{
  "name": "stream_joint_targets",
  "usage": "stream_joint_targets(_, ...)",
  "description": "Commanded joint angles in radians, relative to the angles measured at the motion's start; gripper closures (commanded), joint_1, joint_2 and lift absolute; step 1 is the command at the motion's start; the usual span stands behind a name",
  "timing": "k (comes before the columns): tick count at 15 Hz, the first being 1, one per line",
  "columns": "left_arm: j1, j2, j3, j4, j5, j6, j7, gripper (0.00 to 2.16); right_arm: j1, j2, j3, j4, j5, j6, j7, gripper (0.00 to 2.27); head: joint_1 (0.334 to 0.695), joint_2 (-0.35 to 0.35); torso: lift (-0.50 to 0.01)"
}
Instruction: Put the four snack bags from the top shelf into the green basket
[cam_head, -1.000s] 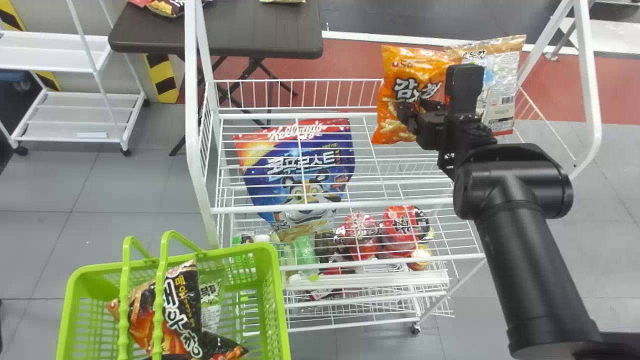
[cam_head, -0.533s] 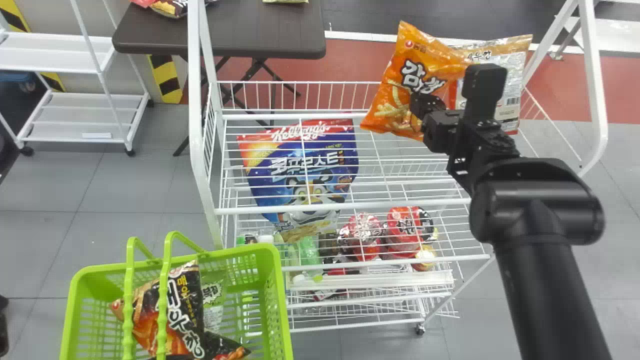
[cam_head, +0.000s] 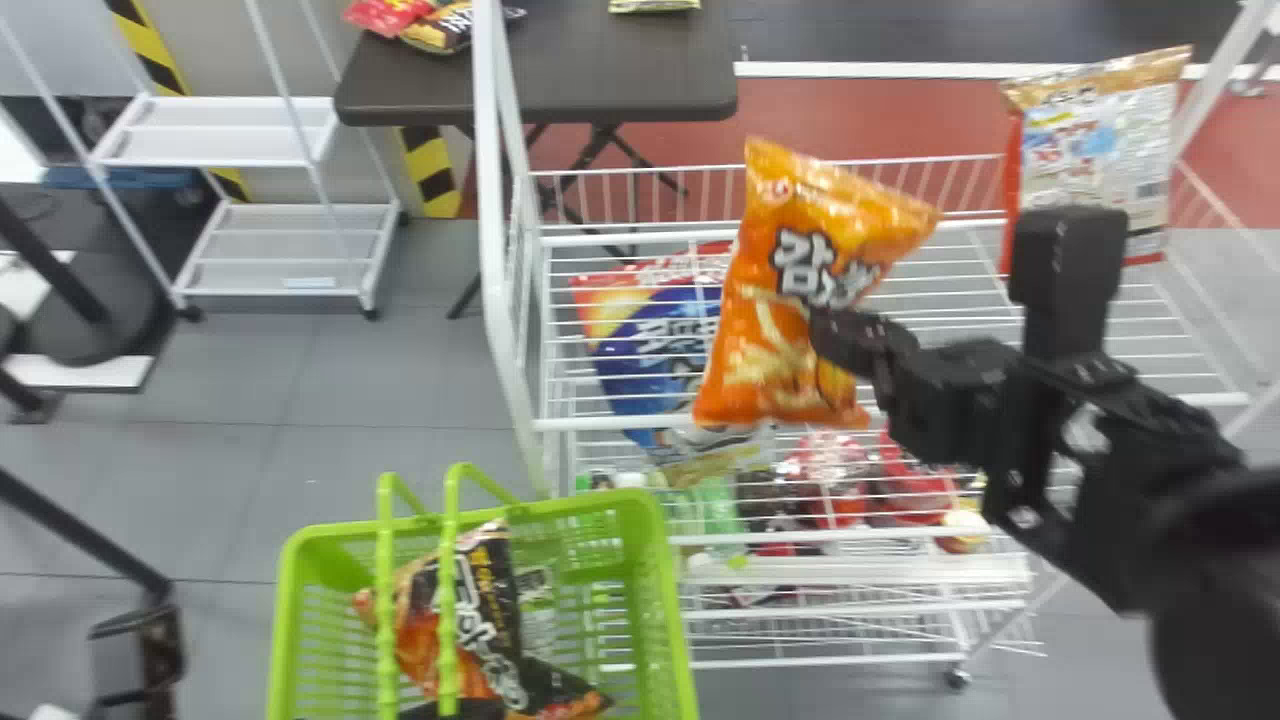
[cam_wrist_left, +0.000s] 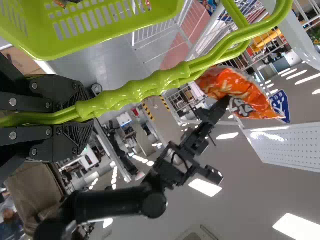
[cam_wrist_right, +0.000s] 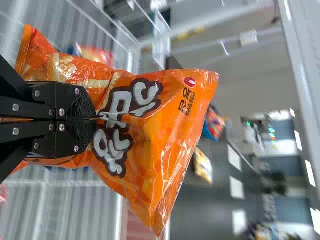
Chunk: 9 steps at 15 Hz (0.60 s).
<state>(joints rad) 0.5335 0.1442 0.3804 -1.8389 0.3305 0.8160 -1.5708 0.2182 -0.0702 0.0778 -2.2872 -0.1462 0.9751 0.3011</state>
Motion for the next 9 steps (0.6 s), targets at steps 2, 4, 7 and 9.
stream_joint_targets(2, -0.003, 0.0, -0.006, 0.0, -0.001, 0.002, -0.01, 2.15, 0.115, -0.016, 0.079, -0.12, -0.049, 0.159, 0.049, 2.25, 0.695, 0.166, 0.0)
stream_joint_targets(4, -0.003, 0.0, -0.009, -0.003, -0.002, 0.002, -0.01, 2.15, 0.13, -0.025, 0.134, -0.129, -0.067, 0.193, 0.059, 2.25, 0.695, 0.229, 0.0)
stream_joint_targets(7, 0.0, -0.002, -0.008, -0.005, -0.002, 0.006, -0.01, 2.15, 0.122, -0.031, 0.204, -0.08, -0.087, 0.245, 0.062, 2.25, 0.695, 0.347, 0.0)
stream_joint_targets(9, 0.003, -0.002, -0.005, -0.006, -0.001, 0.006, -0.01, 2.15, 0.099, -0.033, 0.237, -0.014, -0.105, 0.261, 0.066, 2.25, 0.695, 0.35, 0.0)
